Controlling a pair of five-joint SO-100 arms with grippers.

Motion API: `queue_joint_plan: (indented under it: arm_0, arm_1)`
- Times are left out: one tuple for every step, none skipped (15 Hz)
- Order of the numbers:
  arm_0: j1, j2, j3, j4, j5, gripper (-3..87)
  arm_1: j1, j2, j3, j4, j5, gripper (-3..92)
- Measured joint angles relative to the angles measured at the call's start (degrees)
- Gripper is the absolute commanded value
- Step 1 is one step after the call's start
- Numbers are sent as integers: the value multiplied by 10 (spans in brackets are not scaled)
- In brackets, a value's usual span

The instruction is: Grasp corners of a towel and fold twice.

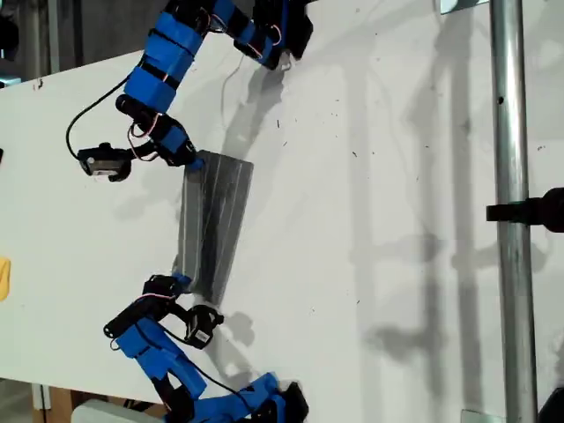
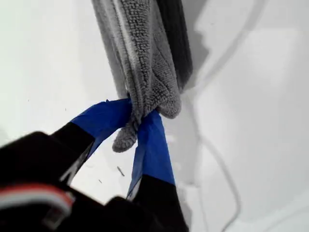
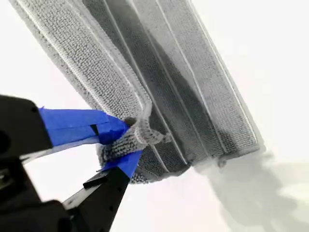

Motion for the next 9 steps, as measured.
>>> queue_joint_plan:
  arm_0:
    - [2,0,14,7,-8,-28]
    - [10,0,37,11,-12,-27]
    - [15,0,56,10,-21,-25]
    - [18,0,83,6,-19,-23]
    - [18,0,111,-5,-22,-22]
    - [18,-3,133,-18,-24,-20]
    - [18,-11,153,-32,-24,-17]
    - [18,-25,160,-47,-25,-17]
    - [18,-44,161,-57,-25,-17]
  arm_1:
    - [-28,-2,27,-16,15,-3]
    - [-51,-7,47,-31,36,-3]
    - [-69,-33,61,-40,55,-3]
    - [-78,-51,79,-57,70,-3]
    - [-81,-68,98,-78,82,-3]
    - [-81,-91,101,-92,87,-3]
    - [-81,-113,104,-105,91,-3]
    - [-81,-134,105,-117,91,-3]
    - [-78,-156,105,-129,91,-3]
